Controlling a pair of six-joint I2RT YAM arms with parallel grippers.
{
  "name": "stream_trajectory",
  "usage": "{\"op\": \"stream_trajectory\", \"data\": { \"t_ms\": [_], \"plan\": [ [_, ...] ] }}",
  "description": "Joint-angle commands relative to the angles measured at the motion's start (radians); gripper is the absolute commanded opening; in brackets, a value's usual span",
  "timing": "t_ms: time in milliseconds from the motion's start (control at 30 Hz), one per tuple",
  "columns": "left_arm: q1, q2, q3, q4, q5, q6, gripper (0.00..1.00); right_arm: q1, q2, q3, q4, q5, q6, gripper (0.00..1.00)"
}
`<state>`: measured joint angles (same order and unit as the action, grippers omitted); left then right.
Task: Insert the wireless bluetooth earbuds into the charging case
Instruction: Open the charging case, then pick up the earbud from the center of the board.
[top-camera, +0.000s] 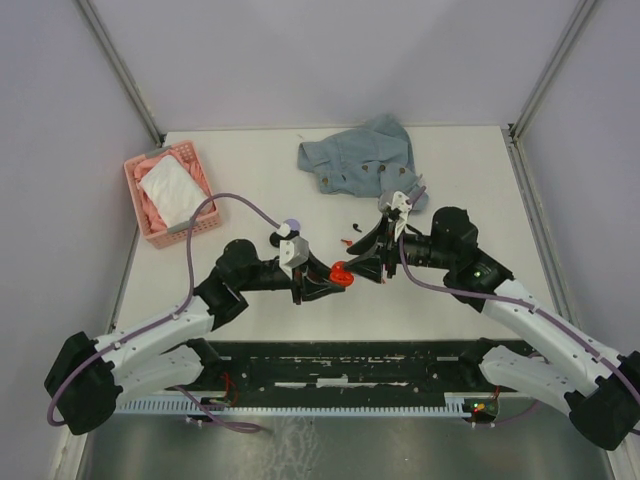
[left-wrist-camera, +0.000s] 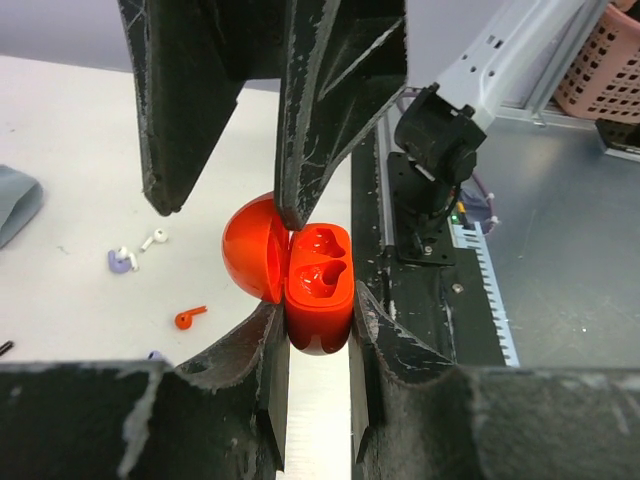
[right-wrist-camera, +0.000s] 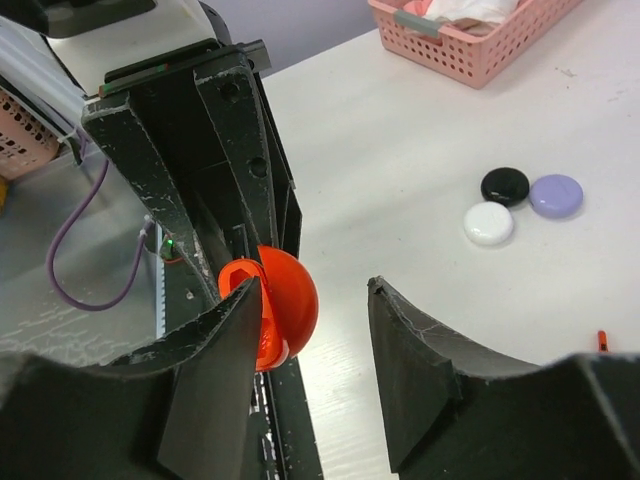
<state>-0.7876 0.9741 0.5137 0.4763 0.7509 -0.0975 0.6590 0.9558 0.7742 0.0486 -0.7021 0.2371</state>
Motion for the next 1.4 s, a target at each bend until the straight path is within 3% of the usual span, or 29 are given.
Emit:
{"op": "stream_trajectory", "data": {
  "t_ms": [0,200,633,1067,1367],
  "plan": [
    [-0.004,-0.008,-0.043,0.069,-0.111,0.054,0.03,-0.003,0.008,0.068,-0.059,0.054,-0.029,0.56],
    [0.016,0.024,-0.171,0.224,-0.290,-0.021,0.03,-0.003,0.032,0.106,-0.231,0.180,-0.053,0.59],
    [0.133,0.157,-0.320,0.489,-0.267,-0.064,0.03,-0.004,0.258,0.181,-0.606,0.552,-0.035,0.58],
    [0.148,0.179,-0.365,0.536,-0.283,-0.008,0.03,0.001,0.570,0.299,-0.715,0.713,0.014,0.46],
    [0.147,0.180,-0.365,0.544,-0.285,-0.004,0.03,0.021,0.718,0.387,-0.761,0.785,0.029,0.44]
  ]
}}
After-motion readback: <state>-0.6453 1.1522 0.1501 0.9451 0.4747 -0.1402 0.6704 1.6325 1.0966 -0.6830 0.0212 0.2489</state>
